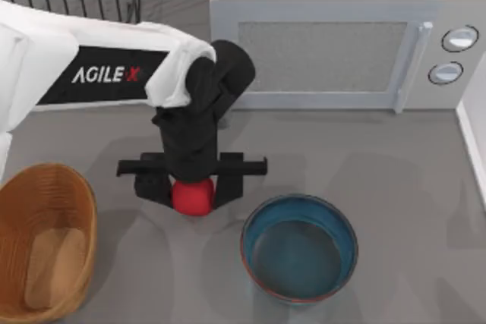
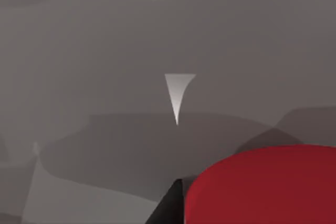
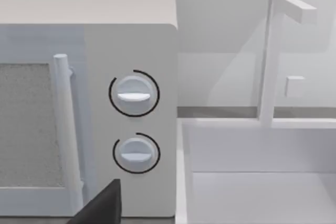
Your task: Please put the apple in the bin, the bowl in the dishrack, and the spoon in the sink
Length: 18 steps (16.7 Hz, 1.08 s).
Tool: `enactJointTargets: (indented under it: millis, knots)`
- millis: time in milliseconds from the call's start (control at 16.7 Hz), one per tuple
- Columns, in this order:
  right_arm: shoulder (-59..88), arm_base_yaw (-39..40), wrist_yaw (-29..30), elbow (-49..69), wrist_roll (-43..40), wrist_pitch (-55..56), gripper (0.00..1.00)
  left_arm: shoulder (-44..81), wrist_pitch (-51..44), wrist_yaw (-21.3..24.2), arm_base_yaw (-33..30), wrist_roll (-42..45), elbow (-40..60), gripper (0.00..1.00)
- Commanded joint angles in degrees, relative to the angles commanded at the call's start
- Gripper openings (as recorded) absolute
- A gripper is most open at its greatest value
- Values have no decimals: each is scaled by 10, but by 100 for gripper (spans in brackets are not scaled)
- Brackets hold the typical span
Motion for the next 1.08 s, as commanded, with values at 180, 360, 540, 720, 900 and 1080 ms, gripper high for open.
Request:
enactJointTargets:
  millis: [180,360,540,720,900,1080]
  knots:
    - [0,0,0,0,0,0,100,-11,-5,-3,1,2,2,0]
    - [0,0,0,0,0,0,100,-16,-29,-3,0,2,22,0]
    - [0,0,0,0,0,0,100,-36,-100,-3,0,0,69,0]
    - [0,0,0,0,0,0,100,-60,-180,-3,-1,0,120,0]
    - [0,0,0,0,0,0,100,-75,-211,-3,0,0,144,0]
    - [0,0,0,0,0,0,100,-73,-210,-3,1,1,143,0]
